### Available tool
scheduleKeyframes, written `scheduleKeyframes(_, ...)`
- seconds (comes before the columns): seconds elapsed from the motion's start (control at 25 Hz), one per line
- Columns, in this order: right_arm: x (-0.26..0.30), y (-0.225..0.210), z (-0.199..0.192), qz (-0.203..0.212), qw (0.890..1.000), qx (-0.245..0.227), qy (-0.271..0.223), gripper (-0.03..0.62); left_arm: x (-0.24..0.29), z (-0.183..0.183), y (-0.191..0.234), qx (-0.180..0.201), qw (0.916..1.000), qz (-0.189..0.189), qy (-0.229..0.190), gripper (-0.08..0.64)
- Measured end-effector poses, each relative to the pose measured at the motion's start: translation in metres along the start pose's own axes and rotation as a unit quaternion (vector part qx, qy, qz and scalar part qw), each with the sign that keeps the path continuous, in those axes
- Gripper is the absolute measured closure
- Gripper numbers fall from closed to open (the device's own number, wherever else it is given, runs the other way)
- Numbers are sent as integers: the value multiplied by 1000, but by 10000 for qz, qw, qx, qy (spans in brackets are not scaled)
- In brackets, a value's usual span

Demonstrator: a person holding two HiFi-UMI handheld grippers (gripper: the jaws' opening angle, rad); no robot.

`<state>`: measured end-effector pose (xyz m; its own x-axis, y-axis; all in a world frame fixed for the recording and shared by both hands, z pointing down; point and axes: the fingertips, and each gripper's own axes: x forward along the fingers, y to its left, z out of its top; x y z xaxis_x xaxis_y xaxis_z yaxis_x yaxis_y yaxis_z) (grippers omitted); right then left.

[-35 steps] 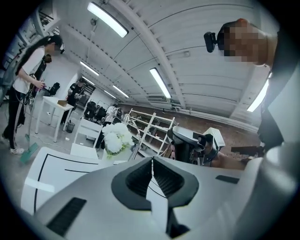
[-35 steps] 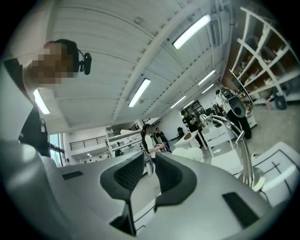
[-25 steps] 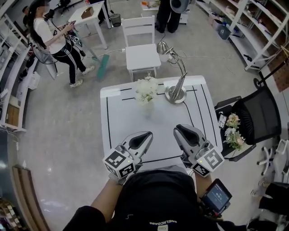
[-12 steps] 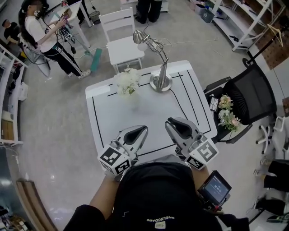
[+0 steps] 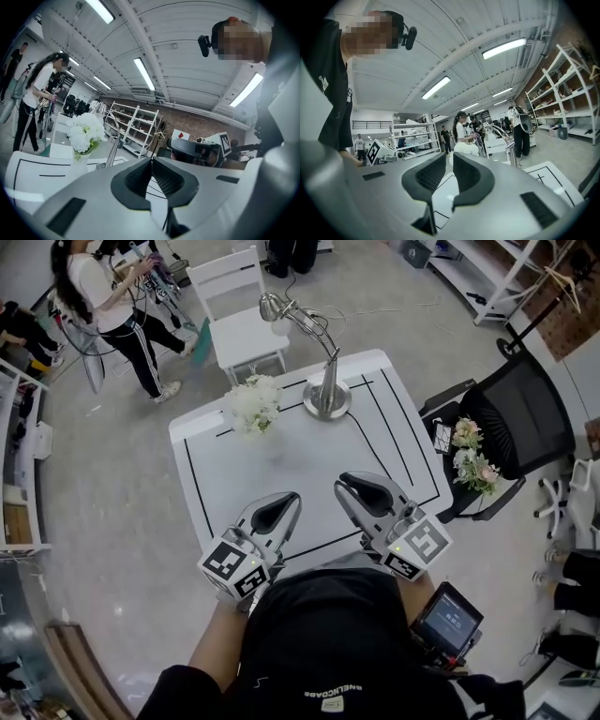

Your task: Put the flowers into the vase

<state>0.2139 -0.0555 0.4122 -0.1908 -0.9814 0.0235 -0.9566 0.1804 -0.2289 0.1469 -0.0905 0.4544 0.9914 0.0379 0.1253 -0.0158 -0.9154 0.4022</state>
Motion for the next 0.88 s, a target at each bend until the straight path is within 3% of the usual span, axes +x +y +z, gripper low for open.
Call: scheduleKeyframes(0.88, 2, -3, -7, -142, 9996, 219, 70, 535, -9, -3, 6, -100, 9999, 124, -17, 555)
